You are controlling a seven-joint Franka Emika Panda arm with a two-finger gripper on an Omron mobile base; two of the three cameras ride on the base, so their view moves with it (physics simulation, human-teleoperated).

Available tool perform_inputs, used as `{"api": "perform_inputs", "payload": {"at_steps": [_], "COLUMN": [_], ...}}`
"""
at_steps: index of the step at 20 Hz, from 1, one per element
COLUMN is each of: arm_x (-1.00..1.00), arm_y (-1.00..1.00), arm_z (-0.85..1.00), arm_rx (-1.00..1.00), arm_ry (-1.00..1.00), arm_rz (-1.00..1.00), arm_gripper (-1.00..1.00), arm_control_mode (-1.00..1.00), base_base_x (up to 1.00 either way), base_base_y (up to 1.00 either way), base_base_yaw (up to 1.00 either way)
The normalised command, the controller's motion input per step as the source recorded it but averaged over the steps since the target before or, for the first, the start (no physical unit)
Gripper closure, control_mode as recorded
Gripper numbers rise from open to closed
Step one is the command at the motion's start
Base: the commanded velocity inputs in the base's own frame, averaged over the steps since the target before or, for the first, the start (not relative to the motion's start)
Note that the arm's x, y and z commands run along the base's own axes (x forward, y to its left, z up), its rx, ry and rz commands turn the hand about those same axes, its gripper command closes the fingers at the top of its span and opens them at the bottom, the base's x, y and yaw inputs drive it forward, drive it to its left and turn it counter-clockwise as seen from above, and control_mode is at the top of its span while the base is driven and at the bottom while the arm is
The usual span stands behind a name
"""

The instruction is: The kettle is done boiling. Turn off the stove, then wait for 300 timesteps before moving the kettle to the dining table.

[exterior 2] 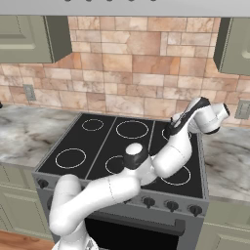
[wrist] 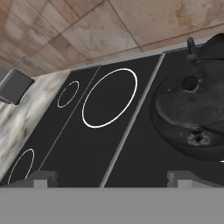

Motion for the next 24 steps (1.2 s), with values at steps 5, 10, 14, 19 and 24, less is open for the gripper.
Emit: {"api": "perform_inputs", "payload": {"at_steps": [5,10,14,19,24], "arm_x": [0.1,0.06,0.03,0.18,0.33], "arm_y": [-0.01,-0.19,-0.32,-0.28,-0.2], "arm_z": [0.0,0.0,0.0,0.0,0.0], "arm_rx": [0.0,0.0,0.0,0.0,0.0], "arm_ry": [0.0,0.05,0.08,0.07,0.05], "arm_rz": [0.02,0.0,0.0,0.0,0.0], "arm_gripper": [-1.0,-1.0,-1.0,-1.0,-1.0], "arm_control_mode": [-1.0,-1.0,-1.0,-1.0,-1.0], "base_base_x": [0.0,0.0,0.0,0.0,0.0], "base_base_y": [0.0,0.0,0.0,0.0,0.0], "base_base_yaw": [0.0,0.0,0.0,0.0,0.0]}}
